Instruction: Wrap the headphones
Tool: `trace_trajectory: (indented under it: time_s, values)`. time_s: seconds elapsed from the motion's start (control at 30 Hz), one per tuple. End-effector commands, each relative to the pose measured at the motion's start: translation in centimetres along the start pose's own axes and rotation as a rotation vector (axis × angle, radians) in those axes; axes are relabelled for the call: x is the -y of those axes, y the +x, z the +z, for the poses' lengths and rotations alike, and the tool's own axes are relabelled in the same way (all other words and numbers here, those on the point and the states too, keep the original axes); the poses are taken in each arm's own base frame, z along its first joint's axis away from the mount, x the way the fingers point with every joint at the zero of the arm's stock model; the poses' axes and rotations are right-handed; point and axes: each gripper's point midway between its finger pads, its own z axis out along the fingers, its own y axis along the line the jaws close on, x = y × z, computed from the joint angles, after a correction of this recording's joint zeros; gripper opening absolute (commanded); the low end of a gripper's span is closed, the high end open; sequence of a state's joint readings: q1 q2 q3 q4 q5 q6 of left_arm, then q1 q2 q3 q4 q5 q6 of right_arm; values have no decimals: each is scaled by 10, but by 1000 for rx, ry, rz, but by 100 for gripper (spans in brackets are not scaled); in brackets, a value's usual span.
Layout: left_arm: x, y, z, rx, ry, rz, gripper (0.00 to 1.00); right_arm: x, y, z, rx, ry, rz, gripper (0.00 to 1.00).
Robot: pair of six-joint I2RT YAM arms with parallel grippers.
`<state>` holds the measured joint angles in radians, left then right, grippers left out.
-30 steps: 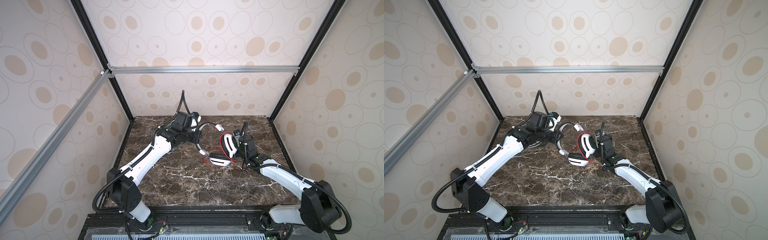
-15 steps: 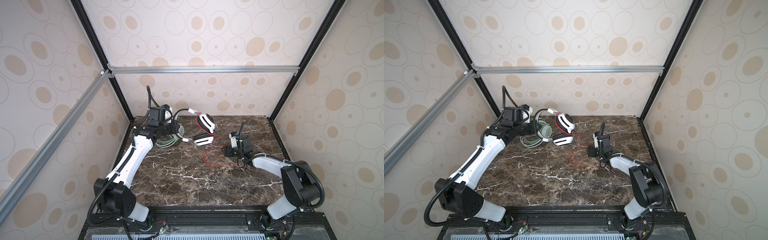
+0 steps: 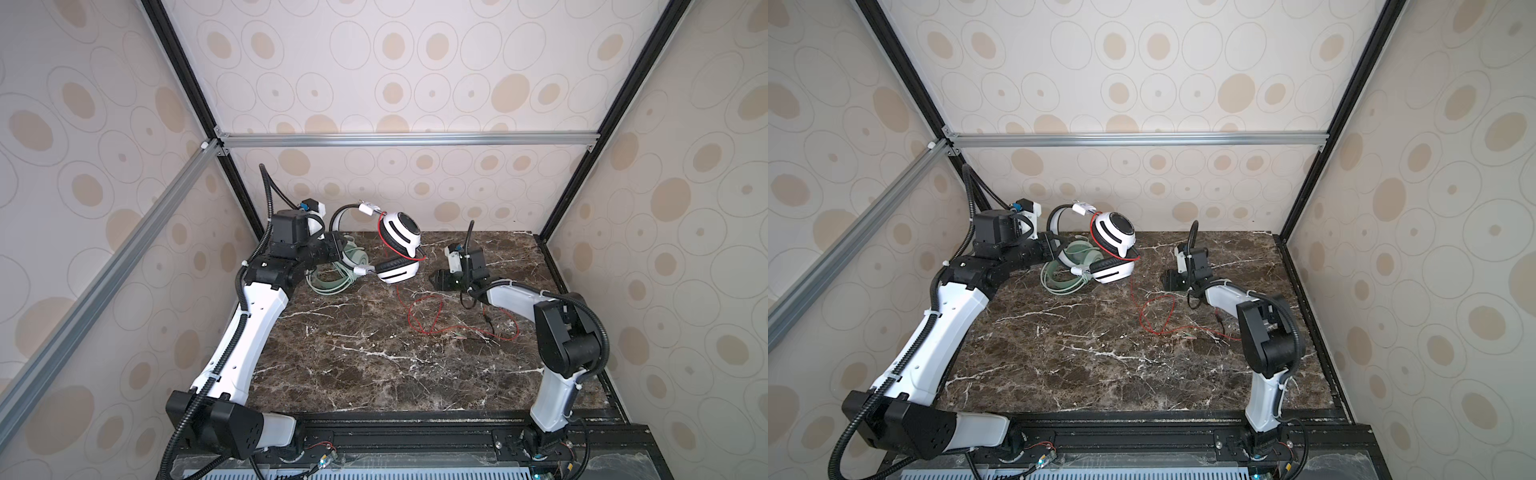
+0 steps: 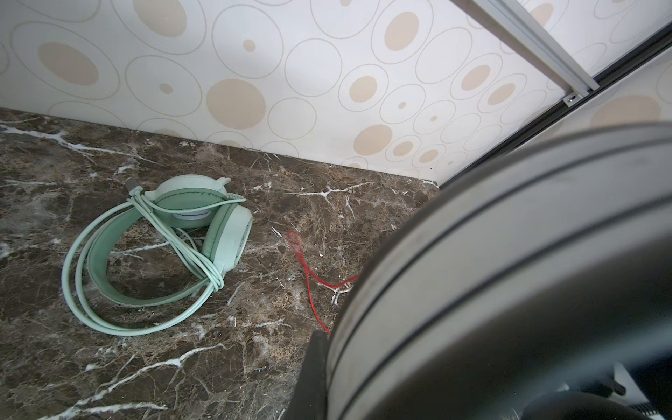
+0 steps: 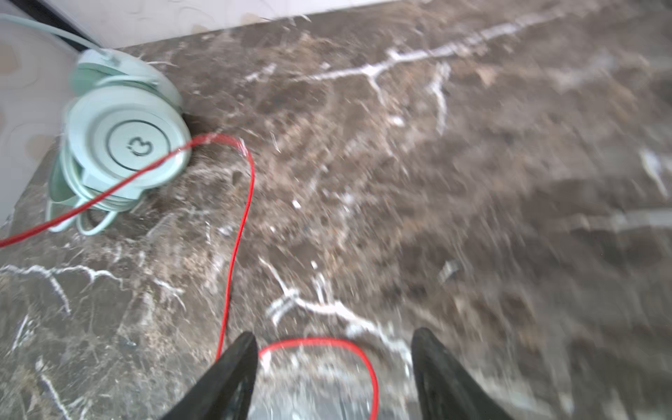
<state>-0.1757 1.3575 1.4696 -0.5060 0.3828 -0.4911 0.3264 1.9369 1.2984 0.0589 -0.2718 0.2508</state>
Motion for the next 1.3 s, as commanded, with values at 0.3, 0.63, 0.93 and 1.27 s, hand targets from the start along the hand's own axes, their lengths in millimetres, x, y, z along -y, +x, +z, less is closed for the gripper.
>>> trace_trajectory:
  time_s: [0.3,0.63,0.93,1.27]
  values:
    - [23,-26,-18,90,109,-11,0,-76,13,63,-172,-439,88,56]
    - [24,-26,-19,95,111,-6,0,-118,32,51,-154,-624,115,56]
    - [23,-27,-20,96,114,-13,0,-145,67,5,-28,-696,65,56]
    - [23,-28,-21,102,106,-8,0,-210,78,18,314,-691,-2,69]
